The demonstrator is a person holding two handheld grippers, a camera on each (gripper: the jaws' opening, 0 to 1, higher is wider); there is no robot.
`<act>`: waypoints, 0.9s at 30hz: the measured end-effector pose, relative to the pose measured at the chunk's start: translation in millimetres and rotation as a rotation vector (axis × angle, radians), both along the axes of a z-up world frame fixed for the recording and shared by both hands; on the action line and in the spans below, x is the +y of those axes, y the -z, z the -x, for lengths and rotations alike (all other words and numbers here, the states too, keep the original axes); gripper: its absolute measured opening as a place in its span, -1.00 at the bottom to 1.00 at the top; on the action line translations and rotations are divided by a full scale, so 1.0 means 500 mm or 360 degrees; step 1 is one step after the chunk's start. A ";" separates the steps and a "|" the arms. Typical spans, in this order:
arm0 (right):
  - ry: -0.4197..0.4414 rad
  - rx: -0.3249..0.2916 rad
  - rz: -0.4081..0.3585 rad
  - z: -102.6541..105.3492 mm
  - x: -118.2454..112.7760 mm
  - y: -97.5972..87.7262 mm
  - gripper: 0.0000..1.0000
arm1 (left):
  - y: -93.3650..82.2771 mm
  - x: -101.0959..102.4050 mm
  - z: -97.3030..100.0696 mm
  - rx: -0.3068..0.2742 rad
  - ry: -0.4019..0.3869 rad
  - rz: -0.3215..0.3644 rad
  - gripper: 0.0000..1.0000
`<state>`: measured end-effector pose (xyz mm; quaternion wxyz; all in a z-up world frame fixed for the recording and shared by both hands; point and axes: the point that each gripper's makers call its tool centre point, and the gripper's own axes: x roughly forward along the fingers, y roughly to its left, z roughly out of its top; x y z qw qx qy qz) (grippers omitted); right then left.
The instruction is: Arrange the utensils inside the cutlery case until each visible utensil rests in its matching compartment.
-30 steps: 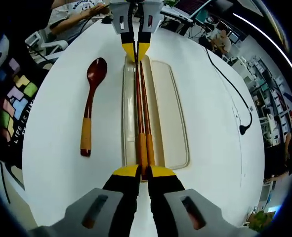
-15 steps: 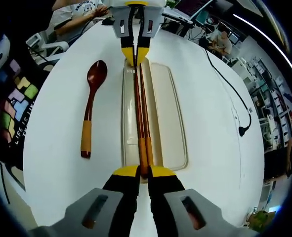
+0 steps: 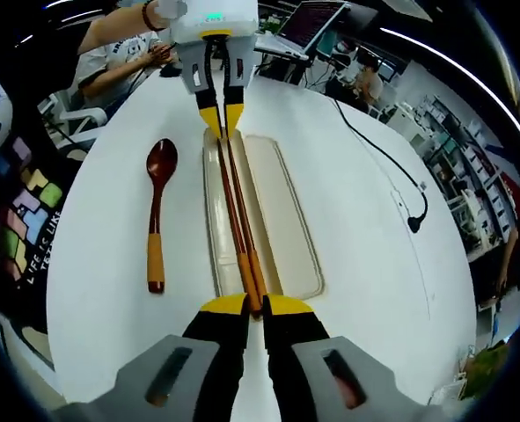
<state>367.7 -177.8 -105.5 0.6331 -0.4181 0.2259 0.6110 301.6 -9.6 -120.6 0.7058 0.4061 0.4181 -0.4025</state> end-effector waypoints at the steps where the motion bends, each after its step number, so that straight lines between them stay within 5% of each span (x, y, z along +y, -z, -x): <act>1: 0.0019 0.0002 -0.0029 -0.003 -0.002 -0.003 -0.90 | -0.004 0.000 -0.001 -0.0021 -0.0008 0.0018 -0.93; 16: 0.0248 -0.0013 -0.0485 -0.017 -0.029 -0.060 -0.85 | -0.066 -0.025 -0.001 -0.0286 -0.0141 0.0498 -0.93; 24: 0.0219 0.0018 -0.0548 0.014 -0.052 -0.051 -0.79 | -0.078 -0.033 0.034 -0.0345 -0.0290 0.0835 -0.90; 27: 0.0206 0.0034 -0.0568 0.028 -0.053 -0.040 -0.77 | -0.065 -0.021 0.052 -0.0354 -0.0350 0.0878 -0.90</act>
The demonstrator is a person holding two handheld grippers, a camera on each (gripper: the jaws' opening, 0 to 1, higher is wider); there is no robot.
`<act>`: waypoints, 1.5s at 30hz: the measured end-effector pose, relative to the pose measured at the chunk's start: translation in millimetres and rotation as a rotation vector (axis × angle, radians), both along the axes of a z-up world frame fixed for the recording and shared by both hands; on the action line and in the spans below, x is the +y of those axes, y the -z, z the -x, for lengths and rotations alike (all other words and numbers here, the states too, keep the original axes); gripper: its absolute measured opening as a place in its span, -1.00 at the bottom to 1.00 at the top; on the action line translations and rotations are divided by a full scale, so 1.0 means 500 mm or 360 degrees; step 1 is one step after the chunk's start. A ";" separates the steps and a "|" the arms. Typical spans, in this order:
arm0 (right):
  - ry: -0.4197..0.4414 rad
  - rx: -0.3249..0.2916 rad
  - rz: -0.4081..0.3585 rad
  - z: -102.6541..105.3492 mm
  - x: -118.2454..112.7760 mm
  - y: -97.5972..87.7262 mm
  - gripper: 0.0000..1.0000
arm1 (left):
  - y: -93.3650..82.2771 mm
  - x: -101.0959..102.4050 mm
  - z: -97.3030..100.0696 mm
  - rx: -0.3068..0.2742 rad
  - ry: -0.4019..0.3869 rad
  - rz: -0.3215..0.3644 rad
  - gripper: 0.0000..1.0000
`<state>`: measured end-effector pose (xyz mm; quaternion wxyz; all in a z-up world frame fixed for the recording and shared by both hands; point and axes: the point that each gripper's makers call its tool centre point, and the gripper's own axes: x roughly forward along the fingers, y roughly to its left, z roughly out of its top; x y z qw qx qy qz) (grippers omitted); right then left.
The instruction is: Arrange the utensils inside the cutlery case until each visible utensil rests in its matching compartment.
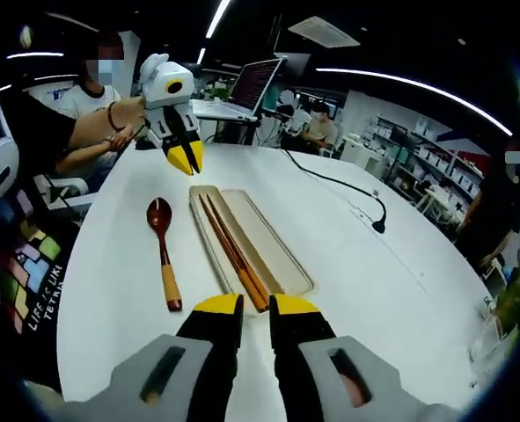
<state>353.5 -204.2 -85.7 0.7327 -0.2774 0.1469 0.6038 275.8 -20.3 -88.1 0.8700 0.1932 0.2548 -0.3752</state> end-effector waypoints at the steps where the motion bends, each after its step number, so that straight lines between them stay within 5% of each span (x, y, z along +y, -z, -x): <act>1: -0.0009 -0.0002 -0.0005 0.002 -0.001 0.003 -0.76 | 0.004 0.003 0.007 -0.0003 -0.0011 0.0013 -0.89; 11: -0.0128 0.0003 -0.0075 0.073 0.033 0.020 -0.69 | 0.033 0.022 0.043 0.0106 -0.0188 0.0244 -0.75; 19: -0.0286 -0.0022 -0.0078 0.141 0.079 0.042 -0.61 | 0.058 0.013 0.062 0.0357 -0.0340 0.0528 -0.50; 26: -0.0368 -0.0053 -0.0050 0.176 0.108 0.075 -0.55 | 0.060 -0.011 0.078 0.0593 -0.0386 0.0802 -0.50; 38: -0.0447 0.0020 -0.0058 0.194 0.146 0.123 -0.53 | 0.107 -0.033 0.097 0.0780 -0.0476 0.0884 -0.47; 45: -0.0483 0.0086 -0.0116 0.185 0.170 0.132 -0.54 | 0.099 -0.040 0.100 0.0812 -0.0494 0.0965 -0.46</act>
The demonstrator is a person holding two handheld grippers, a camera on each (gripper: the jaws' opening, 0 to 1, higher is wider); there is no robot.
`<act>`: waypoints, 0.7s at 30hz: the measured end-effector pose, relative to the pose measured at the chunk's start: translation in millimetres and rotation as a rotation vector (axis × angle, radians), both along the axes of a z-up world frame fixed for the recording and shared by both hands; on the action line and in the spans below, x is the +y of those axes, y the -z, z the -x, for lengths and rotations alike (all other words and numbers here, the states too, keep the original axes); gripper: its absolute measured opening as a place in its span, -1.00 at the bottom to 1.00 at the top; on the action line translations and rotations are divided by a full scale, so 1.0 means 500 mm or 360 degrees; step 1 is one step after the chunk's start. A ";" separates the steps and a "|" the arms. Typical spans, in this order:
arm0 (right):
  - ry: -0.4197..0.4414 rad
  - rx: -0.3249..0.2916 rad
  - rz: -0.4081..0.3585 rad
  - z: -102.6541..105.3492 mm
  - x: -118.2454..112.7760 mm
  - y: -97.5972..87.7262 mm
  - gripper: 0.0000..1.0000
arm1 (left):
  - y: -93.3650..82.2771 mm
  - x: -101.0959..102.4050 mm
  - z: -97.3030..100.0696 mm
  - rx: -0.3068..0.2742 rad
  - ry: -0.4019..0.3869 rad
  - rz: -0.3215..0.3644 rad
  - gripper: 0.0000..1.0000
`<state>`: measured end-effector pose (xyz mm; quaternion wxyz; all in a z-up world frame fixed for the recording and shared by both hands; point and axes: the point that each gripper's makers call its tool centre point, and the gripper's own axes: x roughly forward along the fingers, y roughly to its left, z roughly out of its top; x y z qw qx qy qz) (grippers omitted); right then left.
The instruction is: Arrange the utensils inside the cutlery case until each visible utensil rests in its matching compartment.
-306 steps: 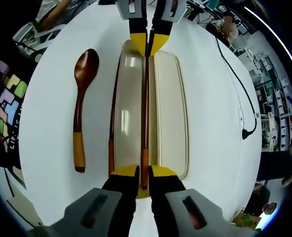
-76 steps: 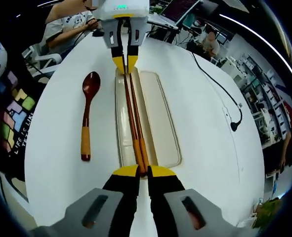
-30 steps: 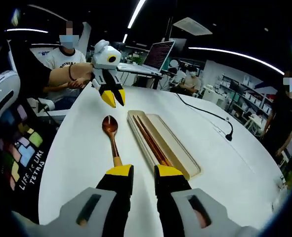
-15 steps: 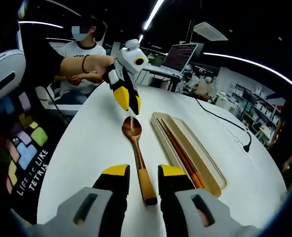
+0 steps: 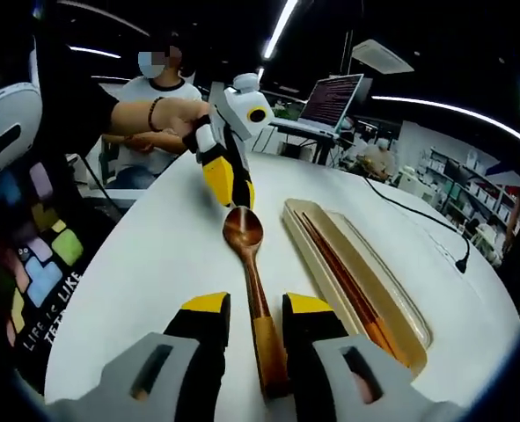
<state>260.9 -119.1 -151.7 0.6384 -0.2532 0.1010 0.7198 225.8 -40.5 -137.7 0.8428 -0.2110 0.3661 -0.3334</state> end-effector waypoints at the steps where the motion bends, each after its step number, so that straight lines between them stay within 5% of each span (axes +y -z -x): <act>1: -0.0010 0.0040 -0.0018 -0.001 0.007 0.001 -0.55 | 0.000 0.001 -0.002 0.0011 -0.0006 0.0012 -0.46; 9: -0.0077 0.0170 -0.0042 -0.003 0.031 0.003 -0.83 | 0.001 -0.009 -0.013 0.0093 -0.0028 0.0118 -0.52; 21: -0.0122 0.0113 -0.0029 0.000 0.029 -0.009 -0.90 | 0.012 0.003 -0.029 0.0119 -0.0143 0.0173 -0.76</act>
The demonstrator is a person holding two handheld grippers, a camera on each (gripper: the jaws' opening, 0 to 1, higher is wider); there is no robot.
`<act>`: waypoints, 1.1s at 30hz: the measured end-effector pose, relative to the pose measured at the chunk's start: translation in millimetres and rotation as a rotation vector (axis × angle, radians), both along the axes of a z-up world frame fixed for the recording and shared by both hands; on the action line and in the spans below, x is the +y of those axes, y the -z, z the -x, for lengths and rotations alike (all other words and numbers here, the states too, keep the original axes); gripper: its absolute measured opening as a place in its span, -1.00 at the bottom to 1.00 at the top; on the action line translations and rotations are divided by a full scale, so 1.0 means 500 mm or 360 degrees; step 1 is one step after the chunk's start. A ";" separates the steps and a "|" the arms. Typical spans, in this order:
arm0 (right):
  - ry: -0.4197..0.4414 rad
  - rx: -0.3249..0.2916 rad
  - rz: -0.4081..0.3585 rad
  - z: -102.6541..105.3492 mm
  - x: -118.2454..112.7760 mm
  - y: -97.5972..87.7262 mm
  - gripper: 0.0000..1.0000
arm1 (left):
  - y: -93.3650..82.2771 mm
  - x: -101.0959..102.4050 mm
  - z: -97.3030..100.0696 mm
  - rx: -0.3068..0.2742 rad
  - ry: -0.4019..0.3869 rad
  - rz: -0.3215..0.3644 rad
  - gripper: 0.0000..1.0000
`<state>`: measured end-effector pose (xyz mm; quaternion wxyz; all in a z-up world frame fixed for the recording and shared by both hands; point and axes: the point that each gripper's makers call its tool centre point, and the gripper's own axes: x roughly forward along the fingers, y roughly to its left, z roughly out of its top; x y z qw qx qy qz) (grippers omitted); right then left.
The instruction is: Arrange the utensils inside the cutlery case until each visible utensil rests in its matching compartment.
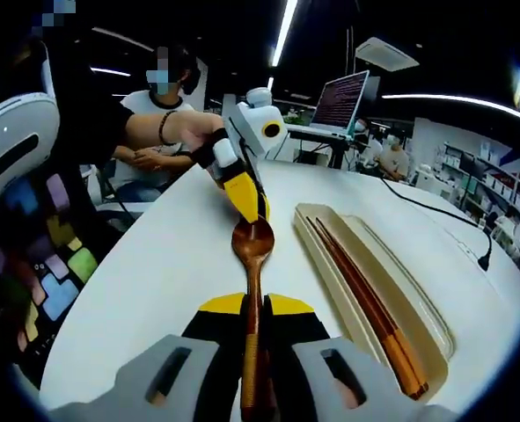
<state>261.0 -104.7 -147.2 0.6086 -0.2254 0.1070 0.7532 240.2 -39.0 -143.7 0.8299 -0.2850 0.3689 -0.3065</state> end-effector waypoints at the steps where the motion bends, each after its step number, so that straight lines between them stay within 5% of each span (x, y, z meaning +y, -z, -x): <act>1: -0.0001 -0.0006 0.0001 0.003 0.000 -0.001 -0.90 | 0.003 0.003 -0.001 0.0005 -0.0015 0.0001 -0.83; 14: 0.0032 -0.0058 -0.0052 0.008 -0.009 -0.024 -0.90 | -0.005 0.015 -0.016 0.0065 -0.0091 0.0101 -0.90; 33: 0.0047 -0.0319 -0.0151 -0.080 0.012 -0.150 -0.89 | -0.135 0.037 -0.104 -0.0208 -0.0151 0.0083 -0.91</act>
